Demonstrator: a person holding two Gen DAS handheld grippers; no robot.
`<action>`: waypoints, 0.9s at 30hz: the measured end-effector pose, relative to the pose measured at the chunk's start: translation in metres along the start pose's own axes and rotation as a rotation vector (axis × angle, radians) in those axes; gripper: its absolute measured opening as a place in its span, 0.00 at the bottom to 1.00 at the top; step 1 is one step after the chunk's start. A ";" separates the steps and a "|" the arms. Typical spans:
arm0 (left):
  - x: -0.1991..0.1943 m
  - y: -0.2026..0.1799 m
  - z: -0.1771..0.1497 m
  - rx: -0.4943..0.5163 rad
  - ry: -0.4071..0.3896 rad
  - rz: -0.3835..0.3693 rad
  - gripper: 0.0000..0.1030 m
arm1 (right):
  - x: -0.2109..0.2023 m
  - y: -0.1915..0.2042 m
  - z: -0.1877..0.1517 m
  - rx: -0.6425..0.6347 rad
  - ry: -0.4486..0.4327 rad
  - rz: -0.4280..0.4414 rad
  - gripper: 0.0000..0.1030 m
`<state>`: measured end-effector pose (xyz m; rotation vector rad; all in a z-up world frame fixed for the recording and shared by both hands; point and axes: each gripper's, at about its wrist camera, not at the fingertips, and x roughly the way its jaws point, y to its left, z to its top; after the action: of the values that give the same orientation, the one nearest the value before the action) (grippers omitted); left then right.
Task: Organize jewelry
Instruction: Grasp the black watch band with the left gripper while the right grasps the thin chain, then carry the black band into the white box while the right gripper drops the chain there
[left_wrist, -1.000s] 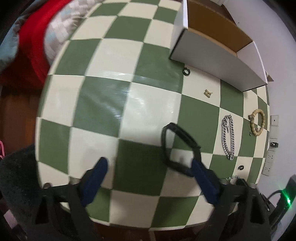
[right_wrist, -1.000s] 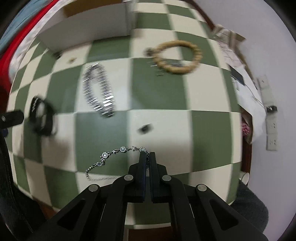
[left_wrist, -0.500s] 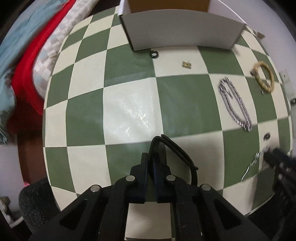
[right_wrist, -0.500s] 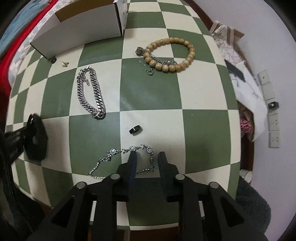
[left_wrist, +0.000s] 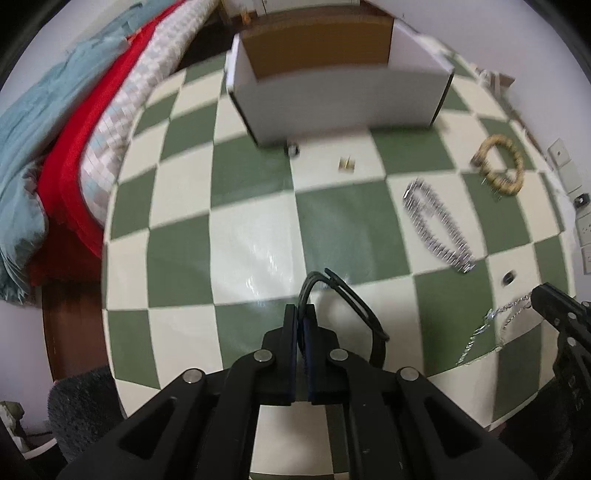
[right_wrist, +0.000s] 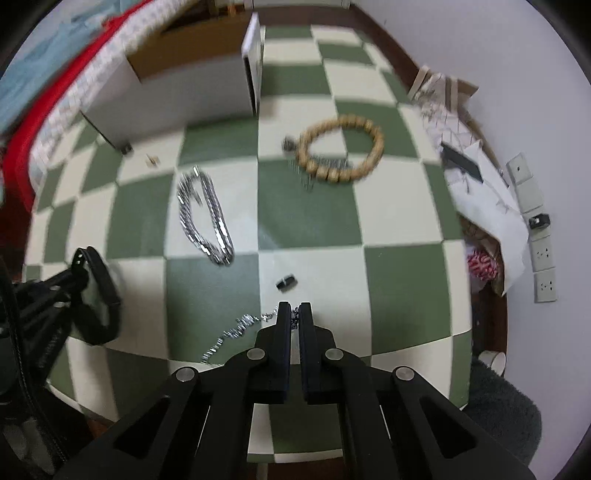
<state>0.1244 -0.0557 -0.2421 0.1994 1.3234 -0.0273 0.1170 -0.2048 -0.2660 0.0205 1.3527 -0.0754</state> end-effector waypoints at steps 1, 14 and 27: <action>-0.005 0.000 0.001 -0.001 -0.015 -0.001 0.00 | -0.013 0.003 -0.002 -0.004 -0.031 -0.001 0.00; -0.056 0.032 0.030 -0.040 -0.185 0.016 0.00 | -0.060 -0.013 0.032 0.009 -0.173 0.008 0.00; -0.114 0.056 0.071 -0.120 -0.329 -0.049 0.00 | -0.112 -0.006 0.078 0.037 -0.300 0.051 0.00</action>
<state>0.1720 -0.0225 -0.1080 0.0568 0.9981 -0.0209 0.1685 -0.2102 -0.1402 0.0725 1.0507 -0.0583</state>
